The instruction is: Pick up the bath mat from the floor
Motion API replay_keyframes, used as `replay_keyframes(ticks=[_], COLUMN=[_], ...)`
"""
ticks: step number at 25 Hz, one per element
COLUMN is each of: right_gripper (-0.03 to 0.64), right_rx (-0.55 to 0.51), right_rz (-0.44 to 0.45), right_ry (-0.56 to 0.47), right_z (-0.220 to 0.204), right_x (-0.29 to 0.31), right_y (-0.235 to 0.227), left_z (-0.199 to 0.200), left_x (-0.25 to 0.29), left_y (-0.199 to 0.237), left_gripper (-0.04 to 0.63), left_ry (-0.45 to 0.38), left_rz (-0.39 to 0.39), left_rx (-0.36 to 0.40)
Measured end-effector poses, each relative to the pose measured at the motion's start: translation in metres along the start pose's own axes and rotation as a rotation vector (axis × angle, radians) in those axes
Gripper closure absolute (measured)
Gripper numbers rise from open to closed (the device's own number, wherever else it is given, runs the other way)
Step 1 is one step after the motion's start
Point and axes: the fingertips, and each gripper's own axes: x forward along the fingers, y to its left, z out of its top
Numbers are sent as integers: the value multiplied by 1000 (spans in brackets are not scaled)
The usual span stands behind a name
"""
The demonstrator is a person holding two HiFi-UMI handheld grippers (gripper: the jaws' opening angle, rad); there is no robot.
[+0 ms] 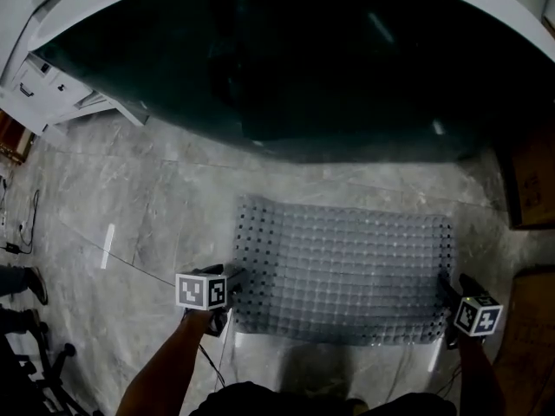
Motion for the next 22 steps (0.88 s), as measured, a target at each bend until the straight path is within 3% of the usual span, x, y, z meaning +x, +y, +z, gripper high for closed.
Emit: replay_keyframes(ticks=[6, 11, 17, 19, 22], right_gripper=[229, 216, 309, 322, 374], right_rx=[56, 82, 87, 77, 74], right_rz=[32, -1, -109, -114, -69], right_ry=[101, 147, 104, 104, 118], right_z=[-37, -51, -49, -48, -46], right_x=[27, 34, 35, 35, 37], right_y=[-7, -14, -24, -21, -10], left_z=[-9, -14, -14, -12, -11], left_x=[23, 29, 32, 33, 33], left_y=[-2, -2, -2, -7, -9], left_gripper=[284, 285, 302, 361, 380], left_ry=[28, 56, 68, 62, 45], left_rz=[-34, -8, 30, 39, 36], left_rx=[-14, 5, 68, 99, 107])
